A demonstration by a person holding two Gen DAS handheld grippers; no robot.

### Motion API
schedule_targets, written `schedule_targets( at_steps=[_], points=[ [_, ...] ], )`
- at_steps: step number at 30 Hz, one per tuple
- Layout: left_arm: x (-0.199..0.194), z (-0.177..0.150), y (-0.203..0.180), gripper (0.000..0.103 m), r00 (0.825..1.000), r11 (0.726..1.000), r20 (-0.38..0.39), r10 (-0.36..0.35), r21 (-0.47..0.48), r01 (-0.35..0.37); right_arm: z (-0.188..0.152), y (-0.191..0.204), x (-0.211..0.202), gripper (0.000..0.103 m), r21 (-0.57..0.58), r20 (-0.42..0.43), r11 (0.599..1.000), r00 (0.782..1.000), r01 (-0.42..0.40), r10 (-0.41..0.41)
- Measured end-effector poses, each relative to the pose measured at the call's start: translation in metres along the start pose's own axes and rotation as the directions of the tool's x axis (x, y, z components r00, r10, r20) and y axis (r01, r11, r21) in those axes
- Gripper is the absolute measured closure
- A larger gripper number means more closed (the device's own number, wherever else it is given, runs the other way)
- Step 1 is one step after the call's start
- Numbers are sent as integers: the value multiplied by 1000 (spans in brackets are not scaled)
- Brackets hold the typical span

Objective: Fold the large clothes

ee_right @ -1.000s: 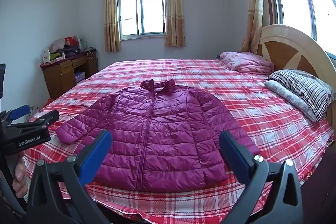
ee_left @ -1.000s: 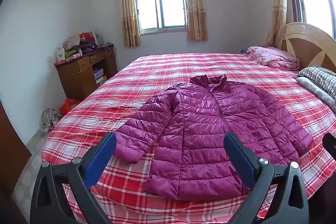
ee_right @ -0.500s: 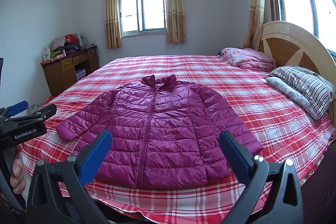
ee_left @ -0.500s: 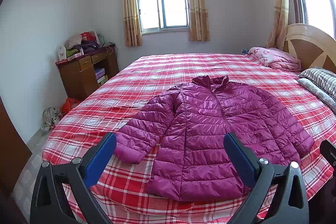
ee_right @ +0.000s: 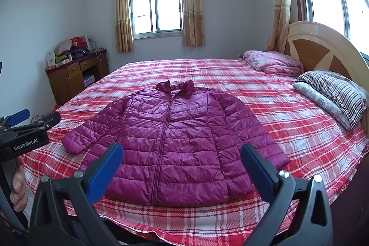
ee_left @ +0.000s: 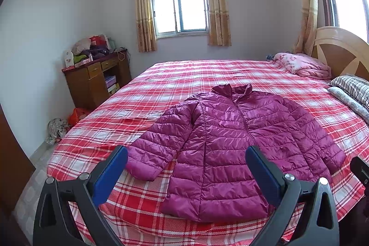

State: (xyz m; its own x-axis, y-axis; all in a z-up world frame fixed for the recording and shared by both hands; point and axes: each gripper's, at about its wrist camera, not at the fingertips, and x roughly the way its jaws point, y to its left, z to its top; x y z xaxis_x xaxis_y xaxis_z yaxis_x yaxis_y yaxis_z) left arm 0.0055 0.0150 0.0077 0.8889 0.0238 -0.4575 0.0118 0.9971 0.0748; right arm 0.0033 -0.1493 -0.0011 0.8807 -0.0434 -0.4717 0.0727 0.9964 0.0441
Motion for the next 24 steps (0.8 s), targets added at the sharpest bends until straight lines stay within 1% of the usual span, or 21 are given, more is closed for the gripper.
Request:
schedule_targets(
  at_steps=[24],
  points=[
    [0,1,3,1,1000,1000,2,5,-5,-5,-3,2,1,0,5,-6,1000,1000,-5,5]
  ],
)
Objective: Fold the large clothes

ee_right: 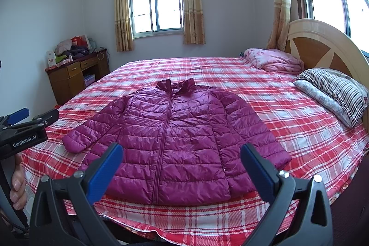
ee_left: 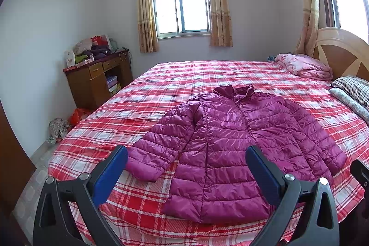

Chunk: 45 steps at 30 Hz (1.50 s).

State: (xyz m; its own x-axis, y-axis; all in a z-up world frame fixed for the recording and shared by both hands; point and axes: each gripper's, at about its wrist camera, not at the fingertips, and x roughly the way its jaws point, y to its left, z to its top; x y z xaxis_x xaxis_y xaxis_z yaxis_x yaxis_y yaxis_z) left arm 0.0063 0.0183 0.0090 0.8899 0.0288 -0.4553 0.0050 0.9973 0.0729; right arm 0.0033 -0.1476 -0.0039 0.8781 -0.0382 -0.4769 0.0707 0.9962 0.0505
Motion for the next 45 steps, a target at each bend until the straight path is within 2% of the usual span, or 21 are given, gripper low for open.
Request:
schedule_targets(
  at_steps=[16,27,29,35,40,43,45],
  points=[
    [1,1,1,1,1000,1000,-1,3,0,-3,-1,0,1,0,2,-4,1000,1000,-1,1],
    [18,-6,-3,1,1000,1000,-30,-7,14,8,-7,-6,17,0,12,-45,1000,999,-3,4],
    [28,-9,-5,1,999,1000,-33,-11,19,12,-9,-17,29,0,21,-64,1000,998,1,1],
    [81,-17,-7,1,996,998,-81,31,47,-28,-20,-86,74,0,134,-158,980,980,145,-123],
    [126,-22,-11,1,992,998,-123,29,65,-21,-30,-147,105,0,212,-228,935,945,284,-235],
    [157,-24,-15,1,989,997,-148,23,71,-12,-36,-181,127,0,257,-295,909,922,328,-249],
    [172,-23,-17,1,987,997,-155,35,78,-23,-39,-201,140,4,283,-335,891,907,356,-256]
  ],
)
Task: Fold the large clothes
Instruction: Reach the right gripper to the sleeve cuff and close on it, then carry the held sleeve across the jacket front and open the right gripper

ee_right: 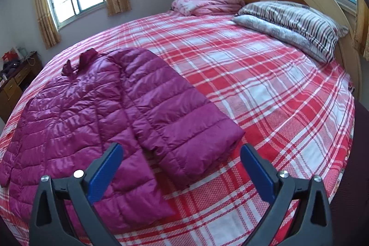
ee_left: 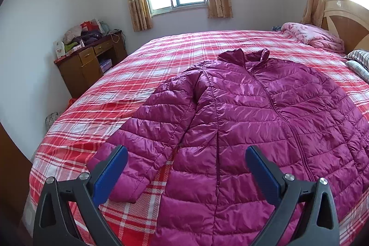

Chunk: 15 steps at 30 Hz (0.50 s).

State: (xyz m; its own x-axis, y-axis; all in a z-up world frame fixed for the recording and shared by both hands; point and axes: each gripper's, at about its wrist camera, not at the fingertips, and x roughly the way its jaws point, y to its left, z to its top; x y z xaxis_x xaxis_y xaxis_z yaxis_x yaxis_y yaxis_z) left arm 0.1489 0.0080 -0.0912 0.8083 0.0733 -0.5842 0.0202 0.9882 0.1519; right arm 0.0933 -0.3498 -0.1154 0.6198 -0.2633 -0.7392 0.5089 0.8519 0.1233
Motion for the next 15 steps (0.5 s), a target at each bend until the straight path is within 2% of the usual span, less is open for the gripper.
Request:
schedule_targets(
  at_steps=[5,8,10,12,13,15],
  points=[
    [35,14,-8,1,1000,1000,10,17,5,-17,11,-23,32,13,80,-81,997,997,16,-9],
    [58,20,-16,1,1000,1000,-14,19,13,-19,11,-17,45,17,58,-107,998,994,-3,9],
    [74,24,-22,1,999,999,-29,27,22,-26,10,-13,55,24,38,-141,999,990,-12,17],
    [88,27,-25,1,998,999,-42,36,25,-35,7,-13,61,50,30,-150,999,988,-33,37],
    [94,28,-25,1,998,999,-51,39,23,-37,7,-15,61,55,18,-140,999,990,-31,33],
    [106,29,-26,1,997,999,-74,35,20,-34,10,-20,59,77,6,-117,999,992,-35,35]
  ],
)
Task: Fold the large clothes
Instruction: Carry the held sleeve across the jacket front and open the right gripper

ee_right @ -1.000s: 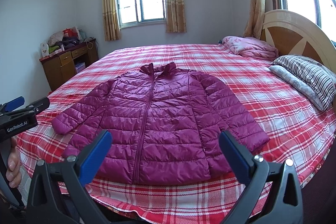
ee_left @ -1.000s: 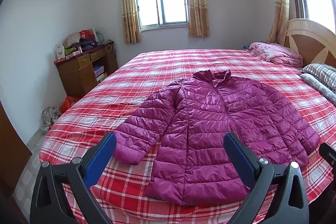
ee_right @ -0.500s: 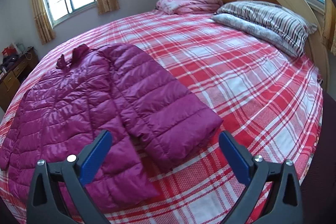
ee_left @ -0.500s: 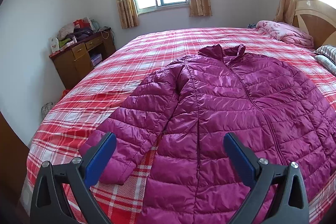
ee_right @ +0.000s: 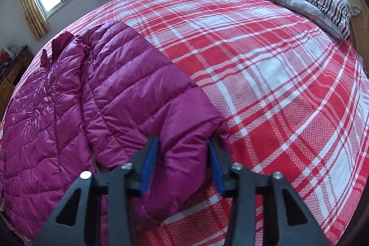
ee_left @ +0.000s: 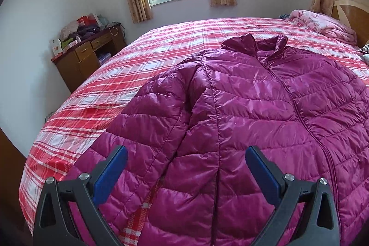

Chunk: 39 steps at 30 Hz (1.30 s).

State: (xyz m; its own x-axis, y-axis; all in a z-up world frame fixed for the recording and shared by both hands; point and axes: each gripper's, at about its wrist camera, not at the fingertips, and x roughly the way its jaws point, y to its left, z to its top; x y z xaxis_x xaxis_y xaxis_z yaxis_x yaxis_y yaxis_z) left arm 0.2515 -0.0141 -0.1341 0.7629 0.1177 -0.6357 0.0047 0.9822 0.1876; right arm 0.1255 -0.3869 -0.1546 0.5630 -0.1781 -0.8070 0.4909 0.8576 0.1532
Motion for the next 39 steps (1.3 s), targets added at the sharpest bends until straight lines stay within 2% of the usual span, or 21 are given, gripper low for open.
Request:
schedule_targets(
  at_steps=[3,7,10,14,19,25,33,39],
  points=[
    [15,3,-4,1,1000,1000,-15,14,22,-14,14,-14,-5,88,-2,33,998,998,57,-57],
    [33,10,0,1,999,999,-29,33,24,-32,52,-44,-7,91,45,79,987,984,155,-158],
    [41,16,7,1,999,999,-32,39,8,-39,82,-55,-6,91,59,128,971,963,232,-238],
    [48,20,14,1,998,999,-41,37,10,-37,117,-46,-12,92,58,193,963,943,264,-271],
    [50,26,19,1,999,999,-35,38,14,-38,149,-7,-38,92,-13,315,962,915,271,-253],
    [54,30,24,1,999,1000,-47,29,-8,-29,164,56,-58,92,-123,409,955,891,270,-199],
    [54,35,34,1,999,999,-37,0,-39,-1,162,143,-72,93,-291,464,923,881,253,-95],
    [55,42,42,1,1000,998,-28,-14,-60,12,149,197,-64,93,-408,447,883,894,233,-29]
  ],
)
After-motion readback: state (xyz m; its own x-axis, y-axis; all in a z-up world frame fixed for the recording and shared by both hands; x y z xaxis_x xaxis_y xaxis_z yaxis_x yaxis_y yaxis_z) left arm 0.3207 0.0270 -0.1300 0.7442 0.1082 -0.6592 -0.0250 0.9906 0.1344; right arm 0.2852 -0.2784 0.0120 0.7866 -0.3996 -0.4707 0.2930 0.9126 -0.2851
